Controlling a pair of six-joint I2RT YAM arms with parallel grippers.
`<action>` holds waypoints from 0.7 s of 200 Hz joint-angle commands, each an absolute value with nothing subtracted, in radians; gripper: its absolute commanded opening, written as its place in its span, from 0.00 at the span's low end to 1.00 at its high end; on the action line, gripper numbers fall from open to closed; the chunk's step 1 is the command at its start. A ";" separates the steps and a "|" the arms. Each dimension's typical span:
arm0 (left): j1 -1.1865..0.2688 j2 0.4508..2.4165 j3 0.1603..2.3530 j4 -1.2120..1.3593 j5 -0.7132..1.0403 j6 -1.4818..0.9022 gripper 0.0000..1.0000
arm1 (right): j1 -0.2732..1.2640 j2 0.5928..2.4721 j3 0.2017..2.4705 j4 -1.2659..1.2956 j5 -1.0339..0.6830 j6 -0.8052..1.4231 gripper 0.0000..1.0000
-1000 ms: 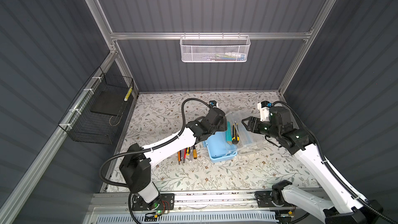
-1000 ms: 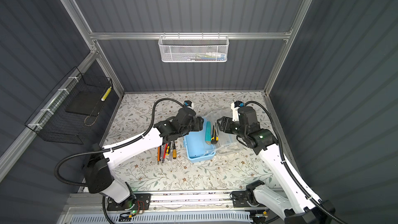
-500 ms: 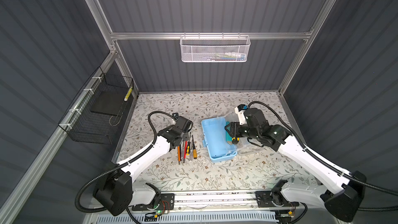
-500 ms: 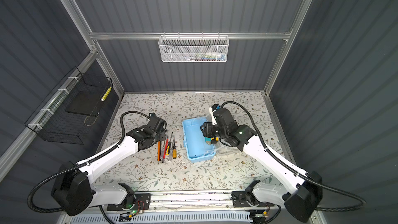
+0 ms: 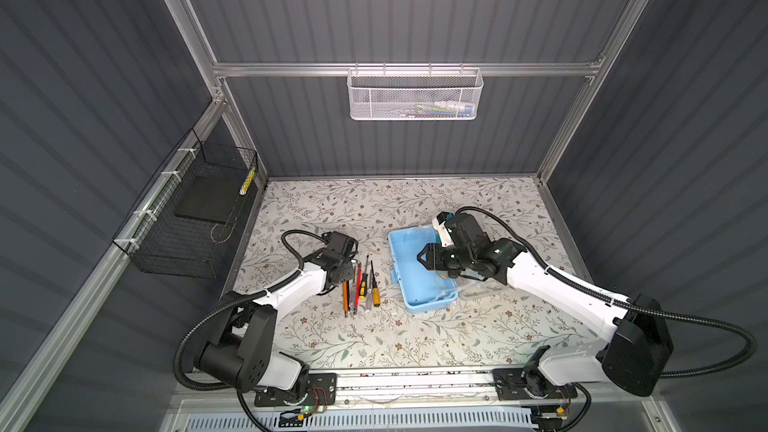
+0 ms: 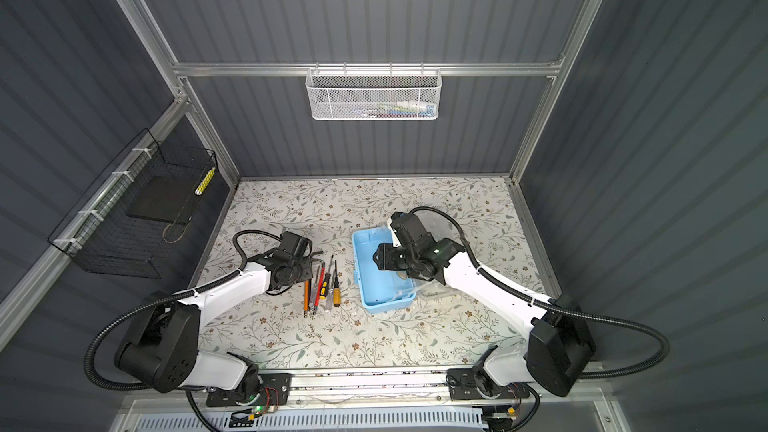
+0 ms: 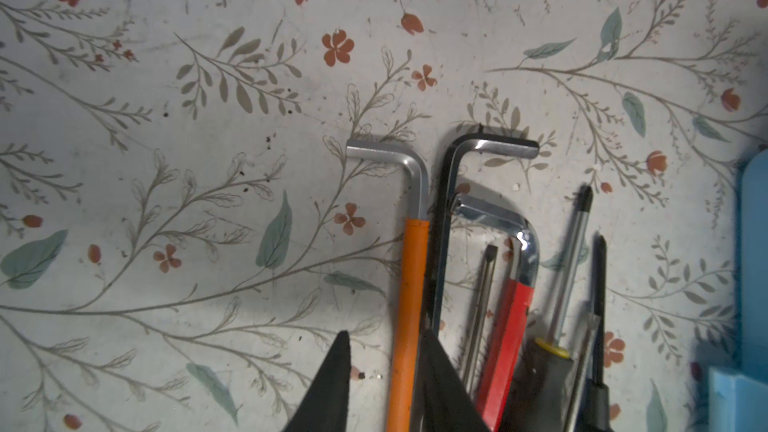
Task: Pack the tool kit
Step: 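Drop the teal knife in with the left gripper while the right lowers the lid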
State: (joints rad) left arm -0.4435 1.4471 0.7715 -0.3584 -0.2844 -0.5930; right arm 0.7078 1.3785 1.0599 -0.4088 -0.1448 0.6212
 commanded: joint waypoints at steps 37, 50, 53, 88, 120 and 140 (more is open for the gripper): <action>-0.437 1.492 0.749 -0.306 -0.238 -0.581 0.27 | 0.711 1.389 1.042 -0.395 -0.153 0.635 0.53; -0.437 1.501 0.746 -0.305 -0.239 -0.587 0.27 | 0.711 1.389 1.039 -0.394 -0.152 0.637 0.53; -0.437 1.503 0.746 -0.306 -0.240 -0.588 0.27 | 0.712 1.392 1.037 -0.373 -0.151 0.637 0.53; -0.437 1.519 0.742 -0.304 -0.240 -0.596 0.25 | 0.710 1.395 1.033 -0.366 -0.150 0.637 0.53; -0.437 1.533 0.737 -0.304 -0.241 -0.601 0.24 | 0.710 1.396 1.022 -0.359 -0.147 0.639 0.53; -0.436 1.550 0.736 -0.299 -0.241 -0.600 0.23 | 0.710 1.401 1.019 -0.354 -0.153 0.643 0.53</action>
